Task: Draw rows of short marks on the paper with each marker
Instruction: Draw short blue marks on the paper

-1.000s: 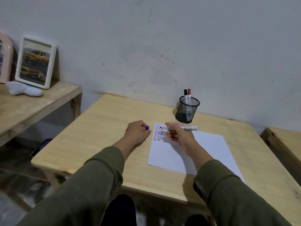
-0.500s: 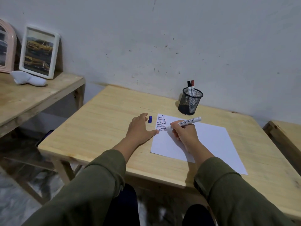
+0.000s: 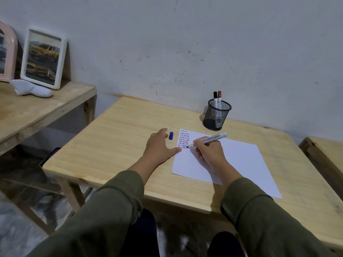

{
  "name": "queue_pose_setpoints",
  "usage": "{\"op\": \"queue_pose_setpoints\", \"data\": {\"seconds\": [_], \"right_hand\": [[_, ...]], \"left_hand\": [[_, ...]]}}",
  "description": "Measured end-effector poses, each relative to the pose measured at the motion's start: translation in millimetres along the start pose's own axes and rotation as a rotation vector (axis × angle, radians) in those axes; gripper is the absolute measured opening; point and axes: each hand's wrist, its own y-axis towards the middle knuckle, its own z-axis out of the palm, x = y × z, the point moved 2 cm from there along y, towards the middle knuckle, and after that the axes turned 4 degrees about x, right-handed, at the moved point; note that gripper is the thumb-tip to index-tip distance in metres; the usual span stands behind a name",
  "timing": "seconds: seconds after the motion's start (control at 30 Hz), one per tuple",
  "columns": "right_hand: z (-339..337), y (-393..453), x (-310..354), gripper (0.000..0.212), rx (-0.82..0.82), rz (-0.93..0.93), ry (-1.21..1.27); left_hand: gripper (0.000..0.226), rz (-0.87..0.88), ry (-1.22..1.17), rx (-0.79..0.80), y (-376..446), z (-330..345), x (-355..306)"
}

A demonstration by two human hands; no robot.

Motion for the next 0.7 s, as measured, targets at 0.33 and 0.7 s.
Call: {"op": "queue_pose_setpoints", "data": {"seconds": [0.33,0.7], "right_hand": [[0.0,-2.7,1.9,0.016,0.014,-0.017,0.016],[-0.9,-1.1,1.8,0.022,0.01,0.004,-0.007]], "left_hand": [[0.095,-0.007,-0.002,0.008,-1.1,-0.8,-1.2],[0.095,-0.012,-0.009,0.007,-1.2,-1.6,-0.8]]}}
